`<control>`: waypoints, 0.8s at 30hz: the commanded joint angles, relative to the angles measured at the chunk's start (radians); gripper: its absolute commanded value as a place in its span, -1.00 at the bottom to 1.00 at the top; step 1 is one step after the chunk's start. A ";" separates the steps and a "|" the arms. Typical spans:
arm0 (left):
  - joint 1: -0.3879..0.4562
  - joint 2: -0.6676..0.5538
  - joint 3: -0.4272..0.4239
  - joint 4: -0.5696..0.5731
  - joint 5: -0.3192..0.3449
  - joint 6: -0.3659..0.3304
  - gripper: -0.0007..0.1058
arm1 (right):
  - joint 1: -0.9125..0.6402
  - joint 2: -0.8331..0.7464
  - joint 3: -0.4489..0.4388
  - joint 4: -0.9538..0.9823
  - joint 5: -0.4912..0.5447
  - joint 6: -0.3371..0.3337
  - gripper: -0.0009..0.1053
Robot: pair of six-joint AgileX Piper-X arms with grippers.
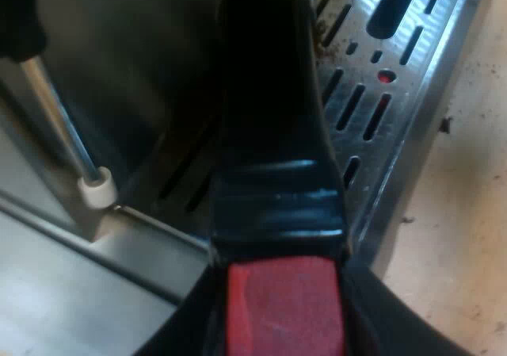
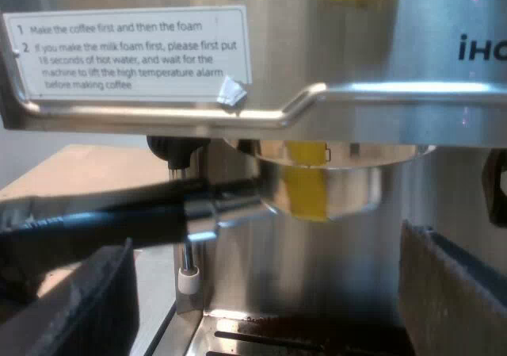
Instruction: Put the handle in the coffee machine
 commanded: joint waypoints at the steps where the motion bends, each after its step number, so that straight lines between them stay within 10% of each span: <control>1: -0.036 -0.009 -0.013 0.029 0.061 0.040 -0.98 | -0.005 -0.004 0.000 -0.014 -0.005 -0.017 0.34; 24: -0.010 -0.009 -0.023 -0.029 0.082 -0.027 -0.98 | -0.005 -0.004 0.000 -0.014 -0.005 -0.017 0.34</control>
